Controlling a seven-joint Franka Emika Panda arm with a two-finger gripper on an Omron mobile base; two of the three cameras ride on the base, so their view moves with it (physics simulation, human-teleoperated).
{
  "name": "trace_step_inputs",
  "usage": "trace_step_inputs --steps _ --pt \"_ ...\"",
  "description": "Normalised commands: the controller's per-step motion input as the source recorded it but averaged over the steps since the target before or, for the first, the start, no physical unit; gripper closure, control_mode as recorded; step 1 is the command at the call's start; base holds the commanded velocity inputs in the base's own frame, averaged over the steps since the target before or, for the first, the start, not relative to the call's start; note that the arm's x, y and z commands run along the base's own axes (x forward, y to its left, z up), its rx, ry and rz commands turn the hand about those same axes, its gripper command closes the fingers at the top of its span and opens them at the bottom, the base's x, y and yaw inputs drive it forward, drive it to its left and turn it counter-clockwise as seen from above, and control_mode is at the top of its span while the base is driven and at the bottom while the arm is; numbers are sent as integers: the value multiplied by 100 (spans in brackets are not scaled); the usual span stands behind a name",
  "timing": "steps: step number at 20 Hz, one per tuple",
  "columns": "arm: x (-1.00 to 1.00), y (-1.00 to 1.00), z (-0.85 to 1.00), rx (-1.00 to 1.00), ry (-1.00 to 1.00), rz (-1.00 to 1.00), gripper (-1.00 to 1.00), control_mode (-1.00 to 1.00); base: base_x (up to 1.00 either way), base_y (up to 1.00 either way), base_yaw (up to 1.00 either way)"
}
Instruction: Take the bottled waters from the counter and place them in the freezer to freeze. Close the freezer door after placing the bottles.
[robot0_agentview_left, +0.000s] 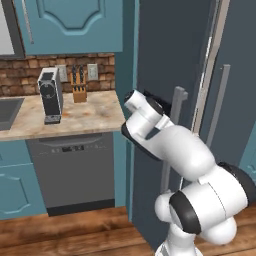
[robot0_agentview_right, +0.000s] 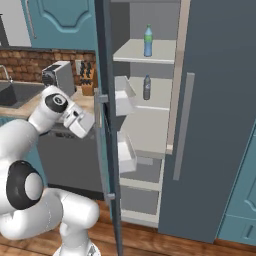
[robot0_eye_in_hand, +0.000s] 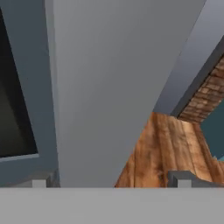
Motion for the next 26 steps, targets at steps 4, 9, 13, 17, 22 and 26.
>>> trace_step_inputs --steps 4,9,13,17,22,26 --pt "14 -55 3 14 9 9 -100 -100 0 0 0" --pt "0 -22 0 6 0 7 -100 -100 0 0 0" --pt "16 -83 0 9 0 27 -100 -100 0 0 0" --pt "16 -88 0 9 0 28 -100 -100 0 0 0" --pt "25 -51 0 4 0 23 -100 -100 0 0 0" --pt "22 -29 0 6 -1 19 -100 -100 0 0 0"
